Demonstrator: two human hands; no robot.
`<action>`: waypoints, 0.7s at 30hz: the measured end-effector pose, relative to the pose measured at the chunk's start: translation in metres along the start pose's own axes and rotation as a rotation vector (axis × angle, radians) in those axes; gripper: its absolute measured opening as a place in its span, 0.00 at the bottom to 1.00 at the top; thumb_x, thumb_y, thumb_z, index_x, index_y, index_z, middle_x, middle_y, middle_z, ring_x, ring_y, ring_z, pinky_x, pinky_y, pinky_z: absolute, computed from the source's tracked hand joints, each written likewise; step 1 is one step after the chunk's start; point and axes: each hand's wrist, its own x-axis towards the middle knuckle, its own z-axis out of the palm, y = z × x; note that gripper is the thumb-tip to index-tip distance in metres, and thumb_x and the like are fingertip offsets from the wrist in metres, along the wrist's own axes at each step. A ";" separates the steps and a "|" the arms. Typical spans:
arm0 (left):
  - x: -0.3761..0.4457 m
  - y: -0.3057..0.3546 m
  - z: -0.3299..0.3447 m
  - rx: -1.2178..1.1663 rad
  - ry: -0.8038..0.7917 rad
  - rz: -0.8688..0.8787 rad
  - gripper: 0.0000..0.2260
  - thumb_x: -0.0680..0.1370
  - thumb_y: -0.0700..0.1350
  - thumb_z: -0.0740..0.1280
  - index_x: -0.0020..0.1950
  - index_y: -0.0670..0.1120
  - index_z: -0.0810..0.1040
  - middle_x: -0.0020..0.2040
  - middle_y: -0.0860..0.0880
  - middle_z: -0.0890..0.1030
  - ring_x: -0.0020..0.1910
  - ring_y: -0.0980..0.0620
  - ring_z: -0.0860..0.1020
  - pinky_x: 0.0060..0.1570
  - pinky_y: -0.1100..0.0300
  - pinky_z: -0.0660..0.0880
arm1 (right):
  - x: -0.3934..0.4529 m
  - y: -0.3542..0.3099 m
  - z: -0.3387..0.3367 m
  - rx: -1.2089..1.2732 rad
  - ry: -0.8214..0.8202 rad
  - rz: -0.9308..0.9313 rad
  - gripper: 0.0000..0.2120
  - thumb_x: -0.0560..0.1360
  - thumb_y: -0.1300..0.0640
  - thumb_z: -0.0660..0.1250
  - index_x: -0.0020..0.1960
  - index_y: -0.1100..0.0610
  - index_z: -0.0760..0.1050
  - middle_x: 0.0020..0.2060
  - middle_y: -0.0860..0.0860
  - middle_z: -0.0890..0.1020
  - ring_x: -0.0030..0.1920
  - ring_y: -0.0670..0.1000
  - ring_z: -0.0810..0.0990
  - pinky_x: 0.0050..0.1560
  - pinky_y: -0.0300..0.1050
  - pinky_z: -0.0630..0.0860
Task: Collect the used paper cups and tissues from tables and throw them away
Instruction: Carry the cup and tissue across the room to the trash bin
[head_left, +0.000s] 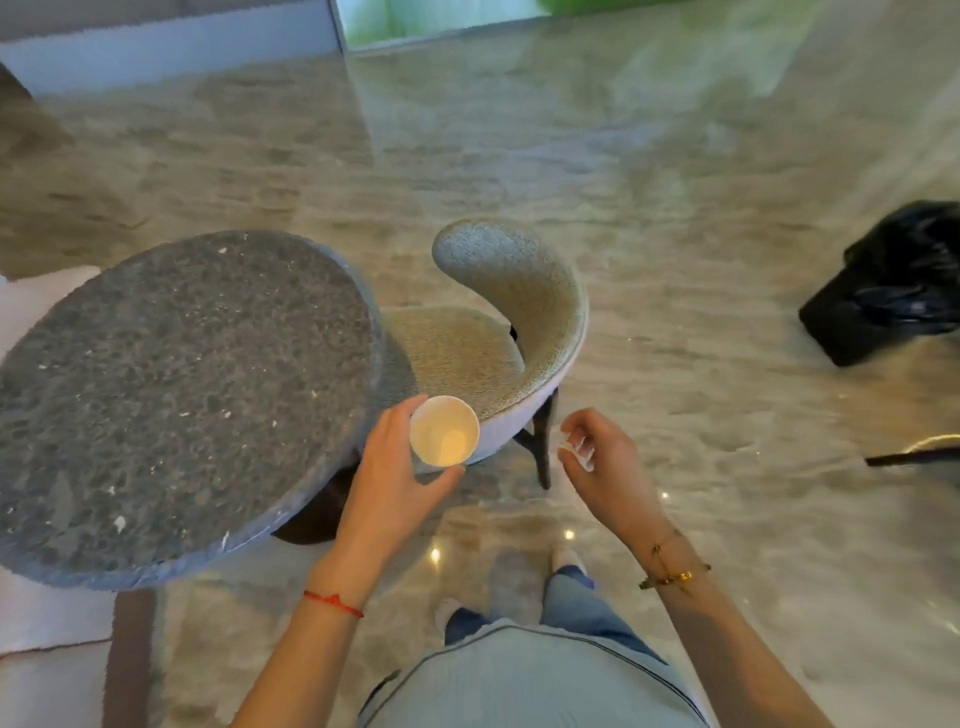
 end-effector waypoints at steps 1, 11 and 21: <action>0.005 0.011 0.011 -0.003 -0.033 0.032 0.34 0.68 0.52 0.76 0.69 0.57 0.64 0.62 0.61 0.67 0.61 0.64 0.67 0.54 0.72 0.63 | -0.007 0.010 -0.012 0.006 0.035 0.030 0.09 0.72 0.63 0.68 0.50 0.54 0.72 0.40 0.47 0.76 0.41 0.48 0.75 0.42 0.43 0.73; 0.060 0.143 0.154 -0.034 -0.250 0.264 0.32 0.67 0.51 0.77 0.67 0.57 0.66 0.60 0.59 0.69 0.53 0.68 0.68 0.47 0.76 0.66 | -0.071 0.123 -0.151 -0.025 0.276 0.270 0.09 0.73 0.61 0.68 0.51 0.52 0.72 0.41 0.45 0.75 0.41 0.43 0.75 0.43 0.38 0.73; 0.103 0.291 0.322 -0.098 -0.379 0.393 0.32 0.67 0.49 0.78 0.67 0.53 0.68 0.62 0.54 0.72 0.60 0.57 0.71 0.57 0.62 0.69 | -0.084 0.250 -0.307 -0.098 0.439 0.401 0.09 0.74 0.61 0.67 0.52 0.52 0.72 0.42 0.45 0.76 0.42 0.44 0.74 0.45 0.39 0.74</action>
